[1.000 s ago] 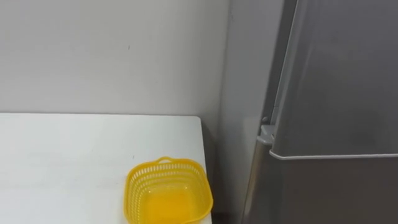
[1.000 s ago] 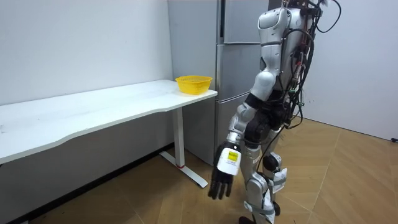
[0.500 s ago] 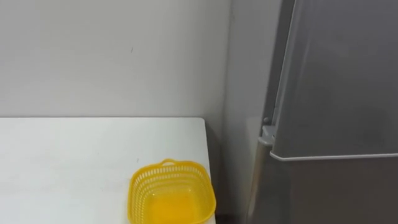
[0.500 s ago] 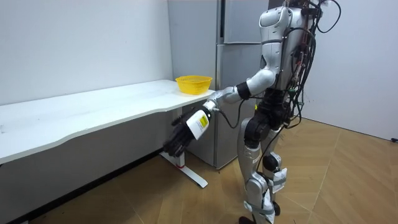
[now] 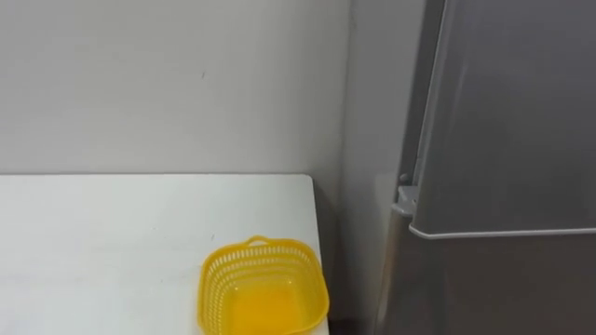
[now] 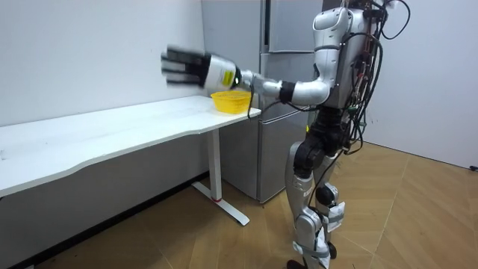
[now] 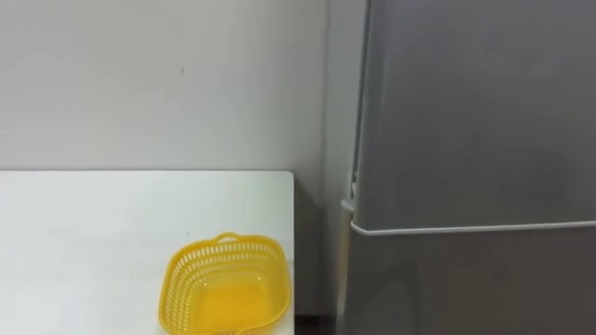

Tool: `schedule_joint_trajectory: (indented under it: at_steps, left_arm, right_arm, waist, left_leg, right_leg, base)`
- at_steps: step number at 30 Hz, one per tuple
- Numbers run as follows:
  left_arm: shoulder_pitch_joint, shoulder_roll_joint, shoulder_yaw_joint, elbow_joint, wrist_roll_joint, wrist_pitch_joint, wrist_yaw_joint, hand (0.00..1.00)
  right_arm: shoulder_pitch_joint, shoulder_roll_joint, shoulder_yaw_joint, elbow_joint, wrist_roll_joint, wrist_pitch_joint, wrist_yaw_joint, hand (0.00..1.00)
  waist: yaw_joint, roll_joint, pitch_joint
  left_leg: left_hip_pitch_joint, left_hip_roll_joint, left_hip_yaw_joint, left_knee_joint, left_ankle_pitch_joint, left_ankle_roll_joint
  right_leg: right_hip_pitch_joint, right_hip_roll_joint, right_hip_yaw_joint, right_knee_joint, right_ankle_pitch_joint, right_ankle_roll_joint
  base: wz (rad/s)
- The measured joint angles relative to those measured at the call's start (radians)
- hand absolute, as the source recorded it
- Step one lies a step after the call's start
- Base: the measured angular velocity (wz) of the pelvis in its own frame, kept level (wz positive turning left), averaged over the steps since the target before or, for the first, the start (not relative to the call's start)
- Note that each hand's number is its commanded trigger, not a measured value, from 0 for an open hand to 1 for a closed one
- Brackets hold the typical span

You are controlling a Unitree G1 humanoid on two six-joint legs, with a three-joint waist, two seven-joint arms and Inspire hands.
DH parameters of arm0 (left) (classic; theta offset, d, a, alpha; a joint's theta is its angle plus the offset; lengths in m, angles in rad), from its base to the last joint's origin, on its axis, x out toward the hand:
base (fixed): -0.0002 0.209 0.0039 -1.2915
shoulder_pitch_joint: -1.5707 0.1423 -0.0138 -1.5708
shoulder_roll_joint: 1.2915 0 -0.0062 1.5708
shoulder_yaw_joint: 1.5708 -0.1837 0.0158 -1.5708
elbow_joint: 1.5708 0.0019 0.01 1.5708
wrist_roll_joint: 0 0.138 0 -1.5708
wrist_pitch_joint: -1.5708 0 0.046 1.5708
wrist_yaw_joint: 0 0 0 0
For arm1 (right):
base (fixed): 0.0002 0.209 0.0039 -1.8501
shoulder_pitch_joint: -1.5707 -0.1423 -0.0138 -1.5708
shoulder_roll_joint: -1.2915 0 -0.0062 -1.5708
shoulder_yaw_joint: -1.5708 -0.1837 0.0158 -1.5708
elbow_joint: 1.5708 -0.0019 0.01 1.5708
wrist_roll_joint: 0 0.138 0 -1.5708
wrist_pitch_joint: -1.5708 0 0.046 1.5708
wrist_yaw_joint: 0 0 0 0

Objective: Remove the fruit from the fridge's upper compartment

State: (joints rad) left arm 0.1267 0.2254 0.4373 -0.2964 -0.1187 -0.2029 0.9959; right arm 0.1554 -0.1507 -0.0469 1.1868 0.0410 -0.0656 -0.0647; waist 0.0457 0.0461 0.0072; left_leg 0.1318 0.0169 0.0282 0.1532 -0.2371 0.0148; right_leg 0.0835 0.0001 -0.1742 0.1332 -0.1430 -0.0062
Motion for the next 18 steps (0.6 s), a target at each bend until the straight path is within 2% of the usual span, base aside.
schedule_joint_trajectory:
  at_steps: [2, 5, 8, 12, 14, 15, 18]
  left_arm:
    - [0.001, 0.0, -0.005, -0.077, 0.002, 0.0, -0.018, 0.0]
    - [-0.005, -0.002, -0.019, -0.165, -0.001, -0.001, -0.075, 0.0]
    - [-0.035, -0.002, -0.063, -0.186, 0.0, 0.001, -0.164, 0.0]
    - [-0.07, -0.002, -0.135, -0.212, -0.032, 0.018, -0.291, 0.0]
    - [-0.084, -0.003, -0.184, -0.223, -0.049, 0.049, -0.393, 0.0]
    - [-0.086, -0.003, -0.194, -0.225, -0.061, 0.056, -0.419, 0.0]
    - [-0.105, -0.014, -0.228, -0.234, -0.143, 0.09, -0.567, 0.0]
  right_arm:
    - [-0.002, -0.006, -0.003, 0.017, 0.002, -0.003, 0.001, 0.0]
    - [0.002, -0.014, -0.003, 0.021, -0.003, 0.002, 0.003, 0.0]
    - [0.003, -0.017, -0.003, 0.022, -0.003, 0.003, 0.025, 0.0]
    - [-0.001, -0.018, -0.006, 0.022, -0.02, 0.007, 0.052, 0.0]
    - [-0.013, -0.017, -0.008, 0.036, -0.024, 0.023, 0.064, 0.0]
    - [-0.018, -0.017, -0.009, 0.042, -0.024, 0.027, 0.066, 0.0]
    - [-0.042, -0.015, -0.017, 0.085, -0.021, 0.034, 0.069, 0.0]
  waist:
    - [-0.011, 0.005, 0.0031]
    - [-0.017, 0.005, 0.0009]
    - [-0.021, 0.004, 0.0019]
    - [-0.042, -0.004, -0.002]
    - [-0.045, -0.007, -0.002]
    - [-0.048, -0.007, -0.0021]
    - [-0.069, -0.006, -0.0023]
  left_leg:
    - [-0.003, -0.001, -0.005, 0.0, 0.0, 0.0]
    - [-0.014, 0.0, 0.0, 0.001, 0.0, 0.0]
    - [-0.017, 0.0, -0.005, 0.002, 0.0, 0.0]
    - [-0.018, 0.001, -0.007, 0.001, 0.0, 0.0]
    - [-0.017, 0.001, -0.004, 0.0, 0.0, 0.0]
    - [-0.018, 0.001, -0.004, 0.0, 0.0, 0.0]
    - [-0.016, 0.002, 0.002, 0.0, 0.0, 0.0]
  right_leg:
    - [-0.001, -0.001, -0.006, -0.002, -0.002, 0.001]
    - [-0.012, -0.001, -0.005, -0.002, -0.004, 0.001]
    - [-0.018, 0.0, -0.008, 0.0, -0.004, 0.001]
    - [-0.014, 0.0, -0.015, 0.0, -0.004, 0.001]
    - [-0.016, 0.0, -0.007, 0.0, -0.004, 0.0]
    - [-0.017, 0.001, -0.005, 0.0, -0.004, 0.0]
    - [-0.017, 0.001, -0.002, 0.001, -0.004, 0.0]
  base:
    - [0.09]
    - [0.01]
    - [0.01]
    - [0.04]
    - [-0.07]
    - [-0.05]
    - [-0.03]
